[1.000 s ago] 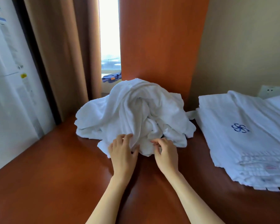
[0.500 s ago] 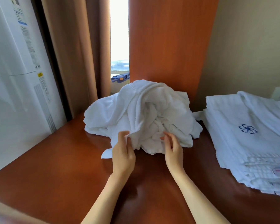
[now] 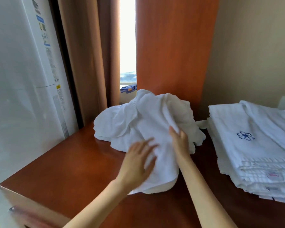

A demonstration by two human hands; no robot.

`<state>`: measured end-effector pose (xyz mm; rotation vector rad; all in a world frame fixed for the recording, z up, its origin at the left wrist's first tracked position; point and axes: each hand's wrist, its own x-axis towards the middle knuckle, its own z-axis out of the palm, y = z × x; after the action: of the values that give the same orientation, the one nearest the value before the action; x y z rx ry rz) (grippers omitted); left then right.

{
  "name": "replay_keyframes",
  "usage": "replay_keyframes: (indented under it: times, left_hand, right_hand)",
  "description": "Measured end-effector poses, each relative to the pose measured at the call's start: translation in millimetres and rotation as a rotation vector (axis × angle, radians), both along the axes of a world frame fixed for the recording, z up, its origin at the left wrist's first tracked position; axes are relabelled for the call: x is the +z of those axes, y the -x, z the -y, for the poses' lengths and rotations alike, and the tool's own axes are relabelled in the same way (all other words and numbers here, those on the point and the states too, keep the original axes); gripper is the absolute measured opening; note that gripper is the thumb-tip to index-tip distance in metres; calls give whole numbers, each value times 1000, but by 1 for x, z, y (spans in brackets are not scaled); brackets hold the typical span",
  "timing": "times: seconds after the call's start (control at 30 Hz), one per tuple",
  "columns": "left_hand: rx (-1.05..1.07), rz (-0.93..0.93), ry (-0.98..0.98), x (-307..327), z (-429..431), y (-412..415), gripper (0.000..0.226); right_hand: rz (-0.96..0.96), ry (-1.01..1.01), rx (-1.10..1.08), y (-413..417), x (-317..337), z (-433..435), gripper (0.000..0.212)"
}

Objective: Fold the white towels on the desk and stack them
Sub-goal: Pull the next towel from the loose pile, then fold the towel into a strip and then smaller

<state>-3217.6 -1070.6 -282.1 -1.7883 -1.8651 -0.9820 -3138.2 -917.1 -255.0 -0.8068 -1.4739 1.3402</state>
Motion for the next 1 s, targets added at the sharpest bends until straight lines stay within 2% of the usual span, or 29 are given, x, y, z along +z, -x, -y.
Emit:
replay_keyframes:
  times: [0.03, 0.07, 0.13, 0.27, 0.37, 0.43, 0.5, 0.6, 0.67, 0.73, 0.77, 0.83, 0.93, 1.0]
  left_hand:
    - [133, 73, -41, 8, -8, 14, 51]
    - [235, 152, -1, 17, -17, 29, 65]
    - [323, 249, 182, 30, -39, 58, 84]
    - [94, 501, 346, 37, -83, 88, 99]
    - [-1, 595, 330, 37, -113, 89, 105]
    - [5, 667, 251, 42, -126, 98, 113]
    - [57, 728, 232, 49, -136, 119, 120]
    - [88, 706, 392, 44, -147, 142, 132]
    - [102, 629, 474, 38, -156, 145, 130]
    - [112, 557, 520, 29, -162, 143, 129]
    - [122, 547, 531, 28, -164, 143, 129]
    - [162, 554, 541, 31, -166, 143, 122]
    - [198, 550, 541, 33, -166, 139, 101]
    - [170, 571, 537, 34, -162, 138, 90]
  right_hand:
    - [-51, 57, -54, -7, 5, -9, 23]
    - [-105, 107, -98, -15, 10, -17, 26]
    - [-180, 108, -210, -29, 19, -34, 39]
    - [-433, -116, -498, -50, 46, -62, 16]
    - [-510, -117, -671, -51, 49, -76, 24]
    - [-510, -91, -697, -53, 46, -88, 30]
    - [-443, -147, -732, -58, 49, -103, 32]
    - [-337, -221, -782, -59, 58, -125, 33]
    - [-134, -187, -753, -45, 57, -131, 37]
    - [190, -221, -684, -26, 43, -120, 59]
    - [321, -317, -624, -17, 33, -108, 74]
    - [382, -567, -435, 4, 10, -78, 90]
    - [403, -928, -175, 29, -22, -39, 85]
    - [412, -966, -113, 35, -28, -36, 82]
